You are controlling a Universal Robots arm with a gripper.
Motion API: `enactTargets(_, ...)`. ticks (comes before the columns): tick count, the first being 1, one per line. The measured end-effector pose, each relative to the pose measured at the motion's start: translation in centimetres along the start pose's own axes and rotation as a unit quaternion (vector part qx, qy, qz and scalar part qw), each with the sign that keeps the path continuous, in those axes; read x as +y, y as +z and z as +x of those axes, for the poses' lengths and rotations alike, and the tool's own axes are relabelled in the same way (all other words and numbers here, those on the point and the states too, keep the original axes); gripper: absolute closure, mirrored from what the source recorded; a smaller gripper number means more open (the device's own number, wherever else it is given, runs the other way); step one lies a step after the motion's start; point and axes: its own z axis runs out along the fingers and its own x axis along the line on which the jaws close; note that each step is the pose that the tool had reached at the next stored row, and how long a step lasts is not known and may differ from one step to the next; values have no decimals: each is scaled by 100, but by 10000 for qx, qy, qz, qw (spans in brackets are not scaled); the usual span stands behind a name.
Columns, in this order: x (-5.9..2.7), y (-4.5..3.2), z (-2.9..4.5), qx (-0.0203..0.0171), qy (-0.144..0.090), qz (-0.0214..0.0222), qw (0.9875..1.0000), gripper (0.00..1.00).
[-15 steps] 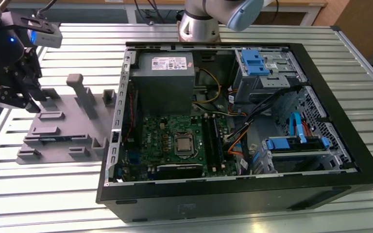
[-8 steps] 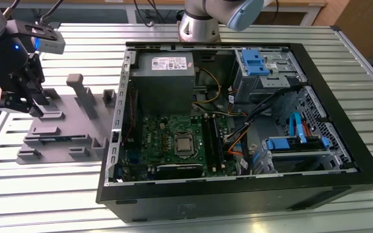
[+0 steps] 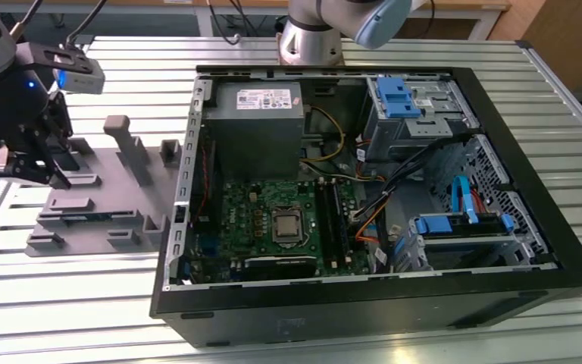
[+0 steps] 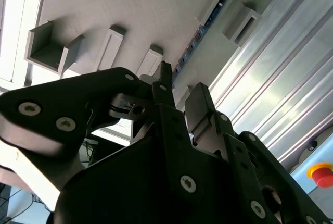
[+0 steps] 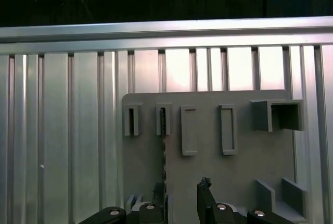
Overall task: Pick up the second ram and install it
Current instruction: 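Pick up the second ram and move it above second insertion slot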
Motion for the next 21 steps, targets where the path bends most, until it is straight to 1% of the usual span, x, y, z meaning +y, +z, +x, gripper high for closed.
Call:
enactTargets(15, -4, 213, 26, 4, 0, 1, 10000, 62)
enactTargets(21, -4, 224, 26, 4, 0, 1, 10000, 62)
